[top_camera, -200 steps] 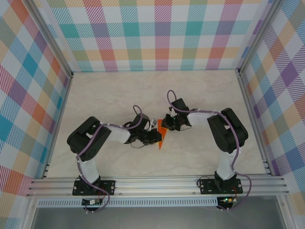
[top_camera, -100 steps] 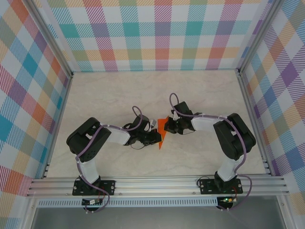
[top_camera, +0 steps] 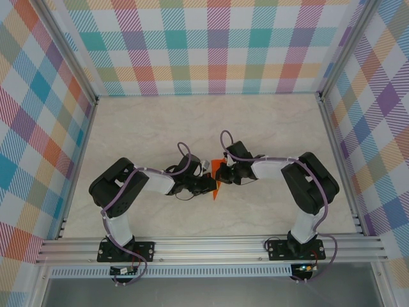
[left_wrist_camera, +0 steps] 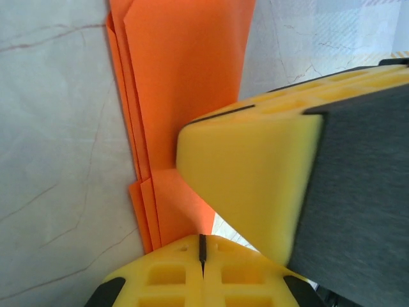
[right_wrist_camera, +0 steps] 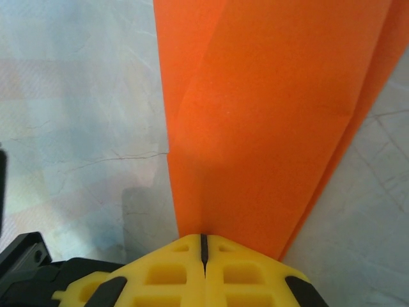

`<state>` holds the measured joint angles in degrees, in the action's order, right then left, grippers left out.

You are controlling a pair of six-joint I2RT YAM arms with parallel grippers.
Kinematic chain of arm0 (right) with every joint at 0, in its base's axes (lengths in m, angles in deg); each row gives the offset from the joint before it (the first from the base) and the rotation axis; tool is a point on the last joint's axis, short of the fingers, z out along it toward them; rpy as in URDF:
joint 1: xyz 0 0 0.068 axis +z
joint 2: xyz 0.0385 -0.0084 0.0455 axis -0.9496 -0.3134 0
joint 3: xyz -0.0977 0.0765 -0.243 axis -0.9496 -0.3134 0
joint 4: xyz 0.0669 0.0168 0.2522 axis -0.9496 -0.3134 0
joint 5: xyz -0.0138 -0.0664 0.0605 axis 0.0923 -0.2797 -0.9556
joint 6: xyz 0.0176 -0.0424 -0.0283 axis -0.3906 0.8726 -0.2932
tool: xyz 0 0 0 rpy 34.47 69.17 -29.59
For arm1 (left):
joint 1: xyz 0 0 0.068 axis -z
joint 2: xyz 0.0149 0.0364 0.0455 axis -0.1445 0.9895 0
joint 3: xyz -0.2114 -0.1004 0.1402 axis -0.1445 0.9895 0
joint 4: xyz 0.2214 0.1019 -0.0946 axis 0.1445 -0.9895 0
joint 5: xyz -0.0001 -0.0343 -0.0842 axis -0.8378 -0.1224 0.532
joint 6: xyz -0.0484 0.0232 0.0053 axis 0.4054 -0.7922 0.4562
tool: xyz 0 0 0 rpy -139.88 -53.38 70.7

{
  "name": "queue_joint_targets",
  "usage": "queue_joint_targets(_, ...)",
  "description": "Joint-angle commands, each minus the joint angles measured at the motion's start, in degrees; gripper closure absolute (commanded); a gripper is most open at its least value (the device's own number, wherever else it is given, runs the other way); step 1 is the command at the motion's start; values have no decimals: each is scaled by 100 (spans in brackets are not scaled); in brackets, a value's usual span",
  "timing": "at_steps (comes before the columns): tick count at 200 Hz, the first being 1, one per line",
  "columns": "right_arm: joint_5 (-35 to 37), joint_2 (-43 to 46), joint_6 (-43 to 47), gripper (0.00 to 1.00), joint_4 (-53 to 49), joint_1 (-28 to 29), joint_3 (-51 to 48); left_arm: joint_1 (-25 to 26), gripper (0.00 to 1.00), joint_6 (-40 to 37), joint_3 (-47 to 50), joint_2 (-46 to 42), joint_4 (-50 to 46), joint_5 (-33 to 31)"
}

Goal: Fold a paper plane with a square sheet of paper (fold left side to right side)
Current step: Fold the wing for the fifth time at the center of the table.

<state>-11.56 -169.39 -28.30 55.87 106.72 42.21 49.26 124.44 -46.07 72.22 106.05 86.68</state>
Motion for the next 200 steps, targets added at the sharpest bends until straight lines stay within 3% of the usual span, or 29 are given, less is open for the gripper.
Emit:
queue_joint_targets(1, 283, -198, 257, 100, 86, -47, -19, 88, 100, -121, 210, 329, -1178, -622)
queue_joint_targets(58, 291, -285, 609, 100, 464, -368, -53, 80, 100, -140, 249, 364, -1319, -691)
queue_joint_targets(200, 103, -894, 1159, 100, 264, -1215, 765, 75, 100, -126, 322, 276, -1326, -749)
